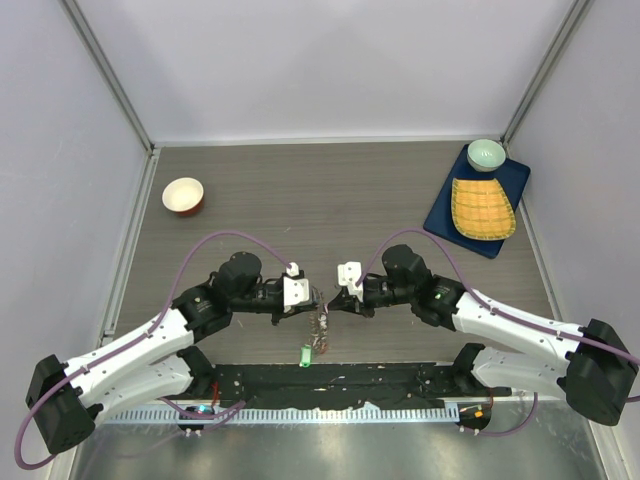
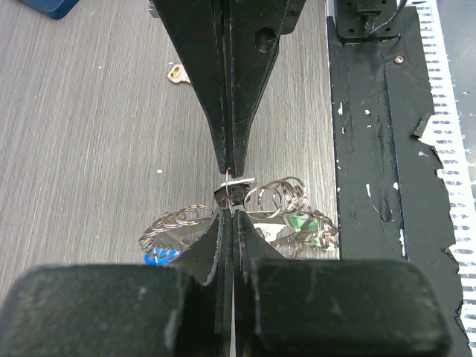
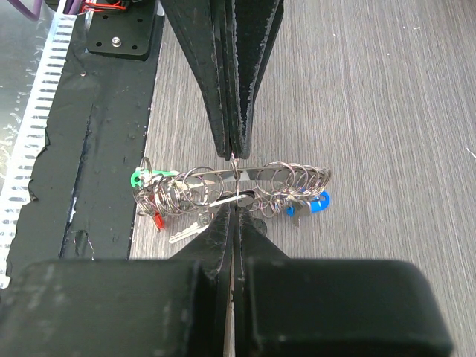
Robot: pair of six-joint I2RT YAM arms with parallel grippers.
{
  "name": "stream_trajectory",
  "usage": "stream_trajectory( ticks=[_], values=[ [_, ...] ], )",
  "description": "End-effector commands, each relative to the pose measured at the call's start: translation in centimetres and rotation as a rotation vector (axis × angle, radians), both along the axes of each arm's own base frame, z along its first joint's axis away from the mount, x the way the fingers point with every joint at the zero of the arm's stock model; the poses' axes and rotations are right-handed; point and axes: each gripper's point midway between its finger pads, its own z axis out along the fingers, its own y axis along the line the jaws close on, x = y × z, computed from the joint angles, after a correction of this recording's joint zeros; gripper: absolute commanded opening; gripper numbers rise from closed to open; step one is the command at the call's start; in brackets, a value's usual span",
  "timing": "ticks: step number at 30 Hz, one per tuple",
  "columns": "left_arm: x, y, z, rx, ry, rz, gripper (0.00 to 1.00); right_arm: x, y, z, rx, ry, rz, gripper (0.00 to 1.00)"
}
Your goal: Put the keys on the keyring
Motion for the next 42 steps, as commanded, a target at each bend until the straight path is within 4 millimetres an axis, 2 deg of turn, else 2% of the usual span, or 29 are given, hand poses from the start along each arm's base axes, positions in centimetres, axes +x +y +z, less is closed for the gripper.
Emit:
stream_trajectory(
  ticks=[1, 18, 27, 33, 42],
  values=[
    [0.0, -0.8, 1.7, -0.055, -0.041, -0.032, 0.0, -0.1, 0.6, 1.8, 0.048, -0.044, 0.025, 0.01],
    [-0.7, -1.3, 2.0, -0.079, -0.005, -0.07, 0.0, -1.3, 1.4, 2.3, 0.051, -0.069, 0.088, 0.01],
    [-1.5, -1.7, 2.1, -0.087, 0.035, -0.117, 0.0, -0.9, 1.3, 2.9, 0.051, -0.102, 0.067, 0.01],
    [-1.0, -1.6, 2.3, -0.096, 0.016, -0.077, 0.0, -0.9, 1.1, 2.9, 0.049, -0.101, 0.055, 0.01],
    [0.6, 0.4, 2.5, -0.079, 0.013, 0.103, 0.0, 2.9, -0.3, 1.5, -0.015, 0.001, -0.267, 0.01]
  ],
)
